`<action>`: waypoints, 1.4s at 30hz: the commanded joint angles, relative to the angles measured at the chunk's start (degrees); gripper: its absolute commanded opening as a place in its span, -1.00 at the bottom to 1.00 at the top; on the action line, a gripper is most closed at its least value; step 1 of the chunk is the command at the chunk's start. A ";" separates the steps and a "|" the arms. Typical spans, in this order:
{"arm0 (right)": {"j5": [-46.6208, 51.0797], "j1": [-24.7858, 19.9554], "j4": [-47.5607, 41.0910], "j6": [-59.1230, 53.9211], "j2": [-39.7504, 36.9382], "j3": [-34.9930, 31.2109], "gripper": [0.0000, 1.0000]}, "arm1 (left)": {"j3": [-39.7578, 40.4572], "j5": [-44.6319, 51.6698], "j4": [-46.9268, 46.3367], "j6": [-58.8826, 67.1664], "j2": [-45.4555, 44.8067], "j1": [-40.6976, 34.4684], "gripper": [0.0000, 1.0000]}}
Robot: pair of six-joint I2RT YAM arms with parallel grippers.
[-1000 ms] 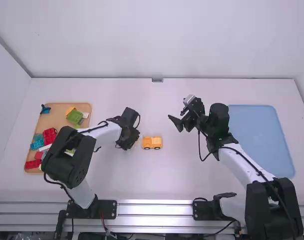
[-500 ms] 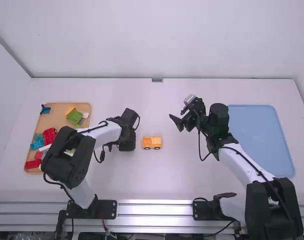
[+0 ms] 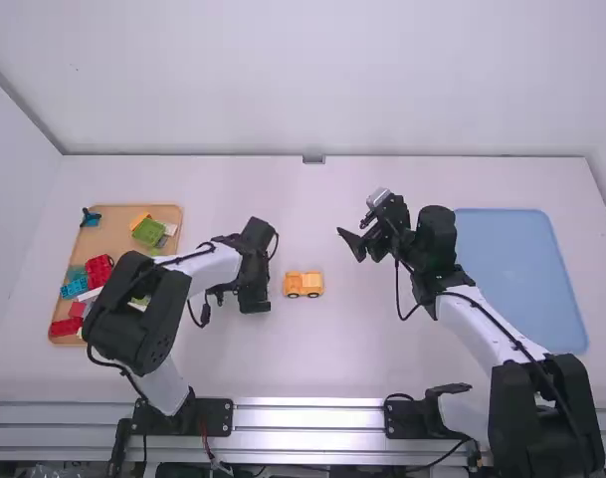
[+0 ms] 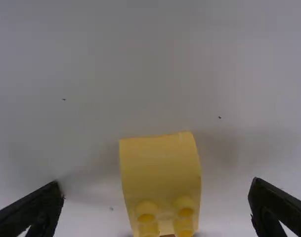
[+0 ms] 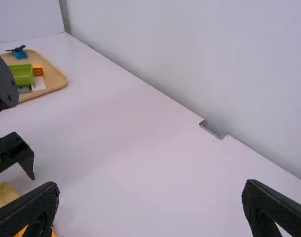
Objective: Assemble lego blocks to make yellow taxi
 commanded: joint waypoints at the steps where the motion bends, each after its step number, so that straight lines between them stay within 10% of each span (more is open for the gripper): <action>1: 0.24 0.15 0.02 0.15 0.17 0.00 0.97 | -0.57 -1.36 -0.20 -0.83 1.01 0.55 0.98; 20: 0.26 0.02 0.04 0.13 0.20 0.00 0.97 | 12.72 -15.98 -20.04 33.88 -18.97 0.55 0.98; 27: 0.24 0.04 -0.20 -2.43 0.28 0.00 0.97 | 12.57 -39.36 -20.00 57.11 -20.61 0.55 0.98; 42: -9.77 1.16 -0.61 -4.68 0.26 0.09 0.97 | 10.86 -39.65 -13.55 92.72 -20.61 0.55 0.98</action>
